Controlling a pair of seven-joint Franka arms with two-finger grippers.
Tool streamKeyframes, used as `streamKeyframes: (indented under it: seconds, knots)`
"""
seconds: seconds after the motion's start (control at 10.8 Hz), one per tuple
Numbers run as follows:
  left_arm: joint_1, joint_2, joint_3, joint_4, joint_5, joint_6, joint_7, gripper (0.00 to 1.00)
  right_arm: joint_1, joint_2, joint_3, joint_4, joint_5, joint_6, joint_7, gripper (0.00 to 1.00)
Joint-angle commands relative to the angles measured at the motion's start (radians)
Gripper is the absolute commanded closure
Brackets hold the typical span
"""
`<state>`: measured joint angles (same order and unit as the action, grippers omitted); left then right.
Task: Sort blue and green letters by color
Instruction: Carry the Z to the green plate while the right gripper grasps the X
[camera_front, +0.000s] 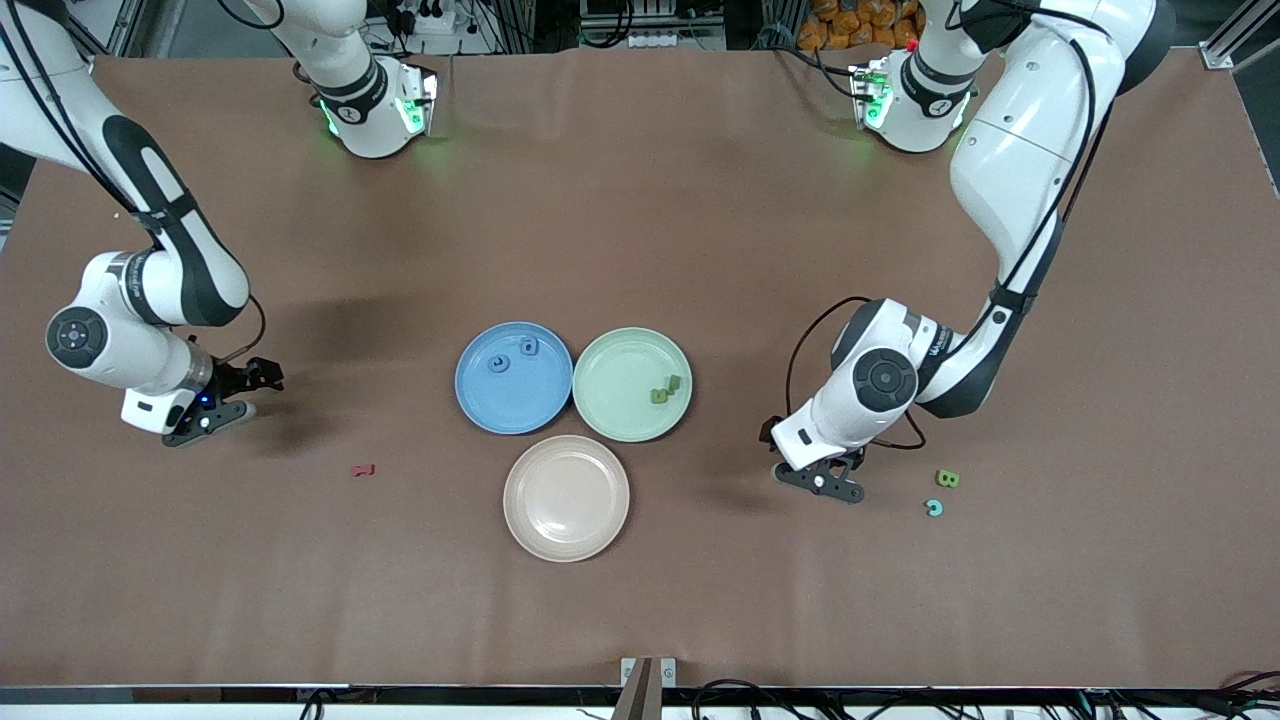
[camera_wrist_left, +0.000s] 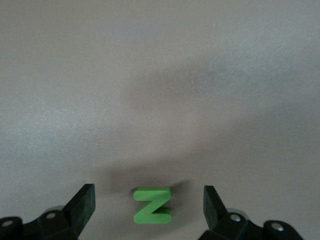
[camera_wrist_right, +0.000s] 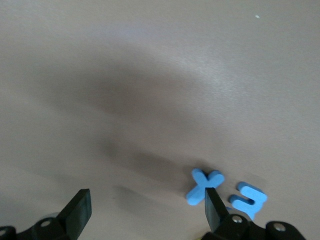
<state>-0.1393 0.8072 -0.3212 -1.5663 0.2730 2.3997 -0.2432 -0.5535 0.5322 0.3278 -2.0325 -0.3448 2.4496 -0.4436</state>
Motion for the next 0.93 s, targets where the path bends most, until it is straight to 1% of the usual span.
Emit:
streamKeyframes:
  seconds: [0.0,0.09,0.19,0.28,0.37,0.46,0.56,0.65,0.74,0.83]
  knots:
    - [-0.005,0.02,0.007,0.008,0.037,-0.002,-0.005,0.11,-0.059,0.063,0.017,0.046,-0.045,0.029,-0.059,0.0]
    - [-0.012,0.024,0.008,0.008,0.037,-0.002,-0.011,0.14,-0.066,0.072,0.017,0.052,-0.045,0.029,-0.067,0.0]
    - [-0.013,0.027,0.008,0.009,0.038,-0.002,-0.019,0.2,-0.075,0.087,0.017,0.055,-0.043,0.031,-0.07,0.0]
    - [-0.016,0.027,0.008,0.011,0.038,-0.002,-0.019,0.31,-0.086,0.1,0.017,0.06,-0.043,0.038,-0.084,0.0]
    - [-0.017,0.027,0.01,0.009,0.038,-0.002,-0.019,0.47,-0.095,0.11,0.019,0.066,-0.042,0.043,-0.113,0.0]
    - [-0.017,0.027,0.011,0.009,0.04,-0.002,-0.018,0.68,-0.098,0.115,0.017,0.077,-0.042,0.043,-0.122,0.0]
    - [-0.019,0.029,0.011,0.008,0.04,-0.002,-0.016,0.86,-0.098,0.115,0.017,0.077,-0.042,0.043,-0.125,0.0]
    - [-0.026,0.029,0.013,0.009,0.04,-0.002,-0.018,1.0,-0.098,0.115,0.017,0.084,-0.042,0.042,-0.125,0.0]
    - [-0.032,0.023,0.013,0.011,0.038,-0.004,-0.024,1.0,-0.097,0.115,0.017,0.097,-0.042,0.037,-0.124,0.0]
    - [-0.034,0.015,0.01,0.021,0.028,-0.036,-0.036,1.0,-0.091,0.115,0.017,0.11,-0.042,0.031,-0.121,0.0]
